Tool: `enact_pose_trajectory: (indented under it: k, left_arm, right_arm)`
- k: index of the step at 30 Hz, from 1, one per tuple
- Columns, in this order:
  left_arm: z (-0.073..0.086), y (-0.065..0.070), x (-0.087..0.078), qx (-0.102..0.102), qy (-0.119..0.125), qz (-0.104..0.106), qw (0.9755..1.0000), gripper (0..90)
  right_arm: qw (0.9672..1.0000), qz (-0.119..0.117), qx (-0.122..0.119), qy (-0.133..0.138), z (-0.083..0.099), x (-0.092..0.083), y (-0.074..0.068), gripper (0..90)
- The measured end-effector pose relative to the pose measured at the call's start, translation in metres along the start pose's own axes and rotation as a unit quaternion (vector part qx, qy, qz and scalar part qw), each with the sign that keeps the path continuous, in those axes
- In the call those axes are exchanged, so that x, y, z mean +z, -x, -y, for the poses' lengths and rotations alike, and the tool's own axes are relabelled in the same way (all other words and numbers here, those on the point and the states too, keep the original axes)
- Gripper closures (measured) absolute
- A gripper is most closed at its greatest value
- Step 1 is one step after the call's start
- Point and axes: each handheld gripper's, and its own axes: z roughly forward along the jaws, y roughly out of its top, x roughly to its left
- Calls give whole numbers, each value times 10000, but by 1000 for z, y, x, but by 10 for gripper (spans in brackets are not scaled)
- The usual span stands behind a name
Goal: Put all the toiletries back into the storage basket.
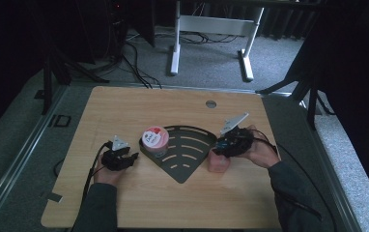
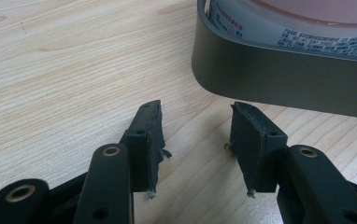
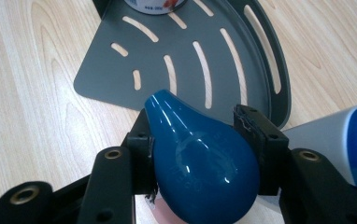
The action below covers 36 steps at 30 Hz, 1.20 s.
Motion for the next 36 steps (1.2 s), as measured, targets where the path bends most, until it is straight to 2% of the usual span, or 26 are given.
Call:
enact_pose_trajectory:
  k: [19,36]
  left_arm:
    - [0,0,0,-4,2,5,10000,539]
    - [0,0,0,4,-8,11,10000,540]
  right_arm:
    - [9996,-182,-198,10,-7,4,-16,537]
    - [9991,-259,-342,-10,-13,7,-24,538]
